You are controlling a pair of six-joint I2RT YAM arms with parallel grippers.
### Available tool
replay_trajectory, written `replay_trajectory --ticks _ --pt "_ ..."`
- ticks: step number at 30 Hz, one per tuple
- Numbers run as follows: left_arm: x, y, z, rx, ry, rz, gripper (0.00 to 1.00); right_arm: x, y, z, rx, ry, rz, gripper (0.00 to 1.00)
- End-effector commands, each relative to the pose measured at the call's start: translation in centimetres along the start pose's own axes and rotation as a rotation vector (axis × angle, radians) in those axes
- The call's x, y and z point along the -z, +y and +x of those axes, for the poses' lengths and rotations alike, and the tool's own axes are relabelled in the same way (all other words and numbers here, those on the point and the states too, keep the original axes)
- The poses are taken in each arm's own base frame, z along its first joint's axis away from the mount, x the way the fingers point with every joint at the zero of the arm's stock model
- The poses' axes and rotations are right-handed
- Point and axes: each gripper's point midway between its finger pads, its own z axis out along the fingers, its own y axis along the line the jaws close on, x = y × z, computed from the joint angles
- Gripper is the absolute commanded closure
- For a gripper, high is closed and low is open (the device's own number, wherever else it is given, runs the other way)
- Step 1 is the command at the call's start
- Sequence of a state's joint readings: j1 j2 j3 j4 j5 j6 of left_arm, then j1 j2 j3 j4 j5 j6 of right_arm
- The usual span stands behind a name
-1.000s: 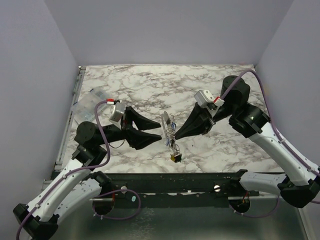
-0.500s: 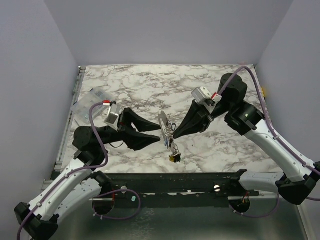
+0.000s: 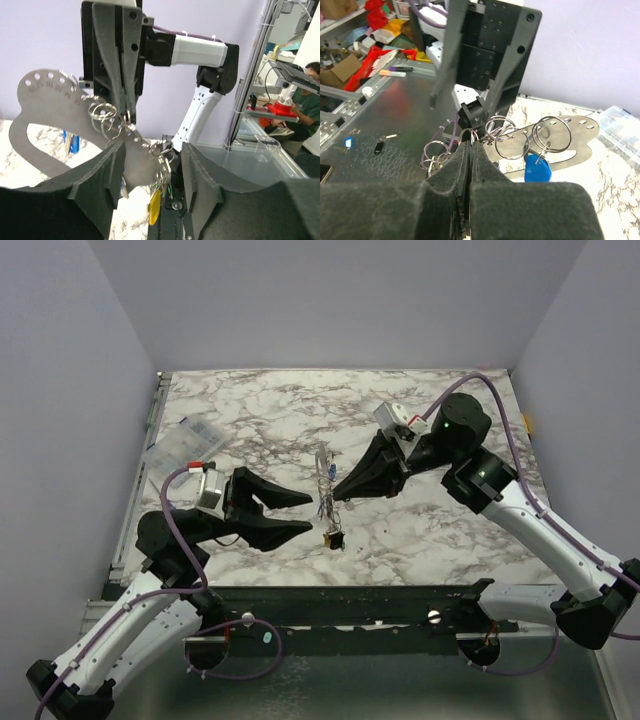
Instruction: Put the keys on the keyring
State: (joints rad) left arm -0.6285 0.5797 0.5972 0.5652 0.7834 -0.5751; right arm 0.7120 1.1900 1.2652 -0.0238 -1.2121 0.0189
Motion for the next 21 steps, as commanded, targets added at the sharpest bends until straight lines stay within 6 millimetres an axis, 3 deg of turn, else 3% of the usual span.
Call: replay_trajectory --ticks 1,6,10,21 --pt "0.0 1.6 -0.5 -0.037 -0.047 -0.078 0.43 0.3 -1.4 -1.2 0.038 -0.040 0.109 0.99" --pt "-0.3 3.9 -0.2 -0.002 -0.061 -0.164 0.46 0.4 -2.1 -0.8 0.030 -0.041 0.153 0.99" --pt "-0.7 5.3 0.4 0.030 -0.052 -0.203 0.54 0.5 -2.2 -0.6 0.029 -0.042 0.170 0.99" --pt "-1.0 5.6 0.9 0.035 -0.029 -0.195 0.59 1.0 -3.3 -0.3 0.016 -0.043 0.261 0.99"
